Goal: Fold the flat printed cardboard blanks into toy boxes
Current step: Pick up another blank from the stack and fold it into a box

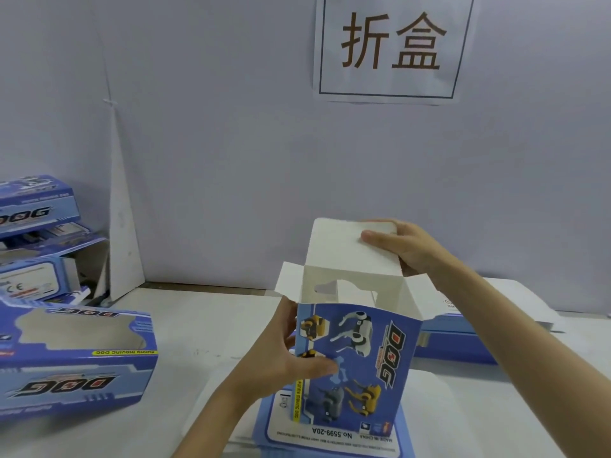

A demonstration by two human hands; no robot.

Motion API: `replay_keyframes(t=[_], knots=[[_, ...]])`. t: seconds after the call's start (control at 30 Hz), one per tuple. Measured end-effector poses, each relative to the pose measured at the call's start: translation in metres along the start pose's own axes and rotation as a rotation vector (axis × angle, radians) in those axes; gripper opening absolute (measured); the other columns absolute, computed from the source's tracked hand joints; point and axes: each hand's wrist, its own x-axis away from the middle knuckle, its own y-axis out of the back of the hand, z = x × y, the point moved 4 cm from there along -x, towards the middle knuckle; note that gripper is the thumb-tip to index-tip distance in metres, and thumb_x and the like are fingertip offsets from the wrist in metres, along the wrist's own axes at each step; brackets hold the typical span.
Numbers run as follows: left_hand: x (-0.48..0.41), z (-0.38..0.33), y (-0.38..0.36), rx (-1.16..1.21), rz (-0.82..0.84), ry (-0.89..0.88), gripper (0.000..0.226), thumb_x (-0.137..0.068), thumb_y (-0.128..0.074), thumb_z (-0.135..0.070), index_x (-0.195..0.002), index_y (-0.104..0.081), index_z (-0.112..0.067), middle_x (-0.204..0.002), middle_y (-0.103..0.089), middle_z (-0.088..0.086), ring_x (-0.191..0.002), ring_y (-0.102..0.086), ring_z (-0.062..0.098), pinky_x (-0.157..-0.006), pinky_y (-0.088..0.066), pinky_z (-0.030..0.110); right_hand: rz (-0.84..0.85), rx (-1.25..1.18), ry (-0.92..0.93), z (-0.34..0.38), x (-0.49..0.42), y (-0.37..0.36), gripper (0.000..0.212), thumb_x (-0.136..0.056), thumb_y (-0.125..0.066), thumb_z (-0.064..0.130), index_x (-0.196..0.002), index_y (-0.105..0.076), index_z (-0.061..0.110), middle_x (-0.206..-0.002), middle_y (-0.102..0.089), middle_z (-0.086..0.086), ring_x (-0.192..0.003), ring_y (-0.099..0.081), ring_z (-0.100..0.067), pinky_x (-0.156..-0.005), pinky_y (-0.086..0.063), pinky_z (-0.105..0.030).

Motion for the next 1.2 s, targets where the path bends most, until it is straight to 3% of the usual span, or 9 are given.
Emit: replay_keyframes(t=[0.17, 0.33, 0.4, 0.67, 0.8, 0.9, 1.0, 1.1, 1.2], knots=[[-0.001, 0.002, 0.000, 0.017, 0.008, -0.004, 0.072, -0.069, -0.080, -0.026, -0.129, -0.041, -0.032, -0.115, -0.062, -0.027, -0.110, -0.060, -0.001, -0.084, -0.050, 0.013, -0.037, 0.045, 0.294, 0.017, 0.004, -0.006, 0.027, -0.088, -0.063, 0.004, -0.093, -0.075, 0.028, -0.082, -0.075, 0.012, -0.071, -0.066, -0.001, -0.067, -0.054, -0.014], [0.000, 0.005, 0.000, 0.029, 0.016, 0.011, 0.076, -0.066, -0.081, -0.026, -0.130, -0.041, -0.030, -0.116, -0.064, -0.022, -0.110, -0.061, 0.003, -0.091, -0.052, 0.020, 0.017, 0.005, 0.137, 0.018, 0.015, -0.013, 0.031, -0.073, -0.068, 0.050, -0.094, -0.079, 0.029, -0.084, -0.071, -0.003, -0.064, -0.062, -0.018, -0.055, -0.049, -0.024], [0.000, 0.005, 0.001, 0.030, 0.026, 0.014, 0.076, -0.067, -0.081, -0.026, -0.131, -0.041, -0.029, -0.116, -0.064, -0.021, -0.111, -0.061, 0.004, -0.091, -0.052, 0.021, -0.044, -0.045, -0.010, 0.017, 0.015, -0.012, 0.036, -0.073, -0.063, 0.062, -0.088, -0.079, 0.034, -0.085, -0.066, -0.010, -0.068, -0.056, -0.027, -0.065, -0.047, -0.033], [-0.003, 0.017, 0.003, 0.020, 0.129, 0.044, 0.082, -0.066, -0.084, -0.033, -0.133, -0.036, -0.036, -0.118, -0.061, -0.027, -0.110, -0.061, 0.000, -0.079, -0.051, 0.012, -0.059, -0.174, -0.164, 0.022, 0.011, -0.016, 0.016, -0.083, -0.070, 0.011, -0.094, -0.075, 0.022, -0.088, -0.075, -0.004, -0.071, -0.069, -0.020, -0.066, -0.060, -0.031], [0.005, 0.039, 0.003, -0.130, 0.313, 0.200, 0.074, -0.070, -0.085, -0.025, -0.127, -0.040, -0.041, -0.113, -0.064, -0.028, -0.105, -0.063, -0.001, -0.082, -0.057, 0.024, -0.213, -0.058, -0.054, 0.025, 0.016, -0.014, 0.010, -0.086, -0.069, 0.034, -0.091, -0.075, 0.028, -0.088, -0.071, -0.005, -0.078, -0.061, -0.029, -0.077, -0.050, -0.044], [0.014, 0.043, 0.029, 0.008, 0.145, 0.280, 0.077, -0.064, -0.086, -0.021, -0.128, -0.047, -0.037, -0.121, -0.065, -0.005, -0.104, -0.067, 0.015, -0.083, -0.058, 0.037, -0.239, -0.370, -0.082, 0.016, 0.015, -0.014, 0.044, -0.094, -0.042, 0.056, -0.112, -0.066, 0.023, -0.098, -0.067, -0.007, -0.084, -0.062, -0.025, -0.082, -0.049, -0.042], [0.035, 0.041, 0.069, 0.121, 0.024, 0.282, 0.084, -0.056, -0.085, -0.036, -0.132, -0.049, -0.034, -0.128, -0.060, 0.002, -0.111, -0.064, 0.022, -0.088, -0.056, 0.042, -0.461, -0.716, -0.056, -0.009, 0.020, -0.025, 0.035, -0.102, -0.035, 0.039, -0.120, -0.054, 0.015, -0.100, -0.065, -0.006, -0.076, -0.063, -0.016, -0.076, -0.049, -0.035], [0.067, 0.040, 0.108, 0.201, -0.159, 0.303, 0.080, -0.047, -0.089, -0.050, -0.121, -0.061, -0.033, -0.119, -0.067, 0.001, -0.107, -0.066, 0.020, -0.080, -0.057, 0.031, -0.402, -0.468, -0.066, -0.041, 0.030, -0.080, 0.020, -0.101, -0.041, 0.014, -0.116, -0.054, 0.008, -0.098, -0.066, -0.008, -0.084, -0.065, -0.024, -0.074, -0.053, -0.035], [0.094, 0.045, 0.137, 0.341, -0.355, 0.404, 0.072, -0.043, -0.092, -0.049, -0.106, -0.069, -0.025, -0.104, -0.074, 0.004, -0.094, -0.071, 0.020, -0.069, -0.057, 0.026, 0.009, 0.247, 0.113, -0.058, 0.036, -0.157, 0.026, -0.098, -0.048, 0.009, -0.110, -0.066, 0.023, -0.110, -0.067, 0.008, -0.097, -0.063, -0.015, -0.082, -0.051, -0.026]])
